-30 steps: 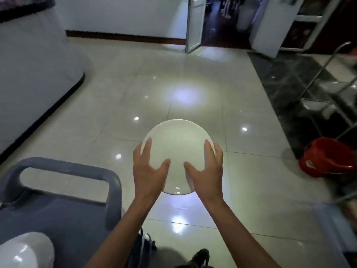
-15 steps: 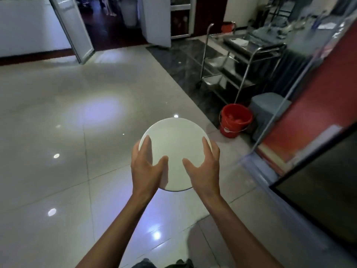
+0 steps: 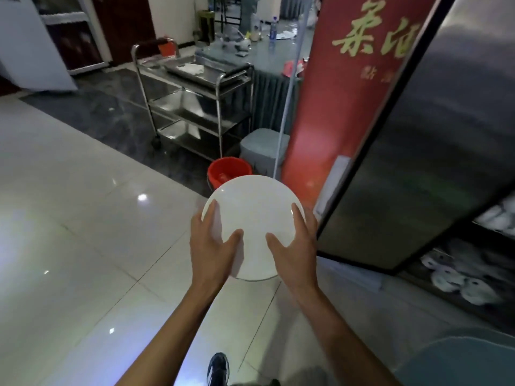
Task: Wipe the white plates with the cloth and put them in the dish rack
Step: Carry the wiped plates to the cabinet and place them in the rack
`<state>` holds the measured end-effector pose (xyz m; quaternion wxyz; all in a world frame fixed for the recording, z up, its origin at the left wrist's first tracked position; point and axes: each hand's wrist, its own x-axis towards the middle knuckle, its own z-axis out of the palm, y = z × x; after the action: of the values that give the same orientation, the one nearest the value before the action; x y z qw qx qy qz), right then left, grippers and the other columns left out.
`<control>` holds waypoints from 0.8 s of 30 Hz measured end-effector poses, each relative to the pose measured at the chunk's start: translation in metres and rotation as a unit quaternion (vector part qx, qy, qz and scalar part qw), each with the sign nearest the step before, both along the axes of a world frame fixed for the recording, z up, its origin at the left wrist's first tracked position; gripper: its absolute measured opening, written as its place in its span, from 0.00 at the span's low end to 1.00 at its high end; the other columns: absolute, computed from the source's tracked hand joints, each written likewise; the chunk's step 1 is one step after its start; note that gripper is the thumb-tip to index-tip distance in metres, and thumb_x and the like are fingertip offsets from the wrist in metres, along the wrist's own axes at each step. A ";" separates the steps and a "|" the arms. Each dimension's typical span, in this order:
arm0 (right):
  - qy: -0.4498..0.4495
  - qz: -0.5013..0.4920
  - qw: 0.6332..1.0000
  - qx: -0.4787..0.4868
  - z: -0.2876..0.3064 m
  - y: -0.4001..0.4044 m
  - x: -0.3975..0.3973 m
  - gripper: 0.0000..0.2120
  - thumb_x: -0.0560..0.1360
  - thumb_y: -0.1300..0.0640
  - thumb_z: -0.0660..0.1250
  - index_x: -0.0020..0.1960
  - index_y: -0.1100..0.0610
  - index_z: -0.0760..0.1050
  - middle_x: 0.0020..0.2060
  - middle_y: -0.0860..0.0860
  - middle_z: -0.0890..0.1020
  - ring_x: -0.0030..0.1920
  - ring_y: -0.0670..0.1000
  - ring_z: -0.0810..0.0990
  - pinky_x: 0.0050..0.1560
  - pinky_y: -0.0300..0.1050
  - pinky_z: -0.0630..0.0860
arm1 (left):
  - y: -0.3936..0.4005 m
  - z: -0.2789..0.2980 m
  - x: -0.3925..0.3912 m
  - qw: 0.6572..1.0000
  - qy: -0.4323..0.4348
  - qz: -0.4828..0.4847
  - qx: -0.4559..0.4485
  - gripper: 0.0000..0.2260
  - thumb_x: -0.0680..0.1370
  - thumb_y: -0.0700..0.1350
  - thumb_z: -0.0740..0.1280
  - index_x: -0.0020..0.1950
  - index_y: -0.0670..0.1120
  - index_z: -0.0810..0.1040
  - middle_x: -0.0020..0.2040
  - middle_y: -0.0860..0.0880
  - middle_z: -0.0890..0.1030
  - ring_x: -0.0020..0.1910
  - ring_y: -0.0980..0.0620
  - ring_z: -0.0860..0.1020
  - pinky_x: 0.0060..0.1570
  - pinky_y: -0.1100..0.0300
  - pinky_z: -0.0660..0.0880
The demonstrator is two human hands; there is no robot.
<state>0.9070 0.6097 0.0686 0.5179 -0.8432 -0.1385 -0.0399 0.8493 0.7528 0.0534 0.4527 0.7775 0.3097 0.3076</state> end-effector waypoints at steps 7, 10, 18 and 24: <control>-0.012 -0.121 0.990 0.075 0.007 -0.008 0.058 0.34 0.75 0.54 0.74 0.75 0.51 0.61 0.74 0.45 0.63 0.71 0.47 0.66 0.67 0.48 0.74 | 0.007 -0.006 0.110 0.989 0.012 -0.147 0.023 0.35 0.72 0.62 0.71 0.76 0.63 0.60 0.75 0.56 0.66 0.65 0.63 0.62 0.62 0.59 0.62; -0.007 -0.175 0.983 0.046 0.005 -0.027 0.082 0.35 0.71 0.47 0.68 0.76 0.50 0.61 0.72 0.41 0.60 0.69 0.42 0.63 0.65 0.31 0.65 | -0.010 -0.005 0.145 0.977 0.010 -0.211 0.025 0.36 0.72 0.59 0.72 0.77 0.60 0.61 0.75 0.55 0.66 0.63 0.68 0.60 0.63 0.59 0.62; 0.034 -0.320 0.946 0.045 -0.012 -0.110 0.158 0.37 0.68 0.52 0.66 0.77 0.53 0.62 0.75 0.47 0.59 0.71 0.44 0.62 0.64 0.22 0.57 | -0.099 -0.008 0.258 0.936 0.028 -0.349 0.030 0.35 0.73 0.46 0.76 0.78 0.53 0.65 0.76 0.50 0.66 0.65 0.59 0.65 0.63 0.68 0.58; 0.029 -0.408 0.911 0.062 -0.019 -0.194 0.217 0.35 0.72 0.56 0.70 0.77 0.52 0.62 0.75 0.45 0.59 0.71 0.46 0.64 0.70 0.50 0.70 | -0.192 -0.006 0.344 0.901 0.017 -0.432 0.027 0.35 0.71 0.46 0.77 0.76 0.51 0.68 0.73 0.49 0.68 0.64 0.57 0.68 0.63 0.65 0.63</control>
<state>1.1235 0.4153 0.0493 0.5120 -0.7931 0.2352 -0.2313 1.1928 0.5608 0.0471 0.5144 0.8522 -0.0575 0.0763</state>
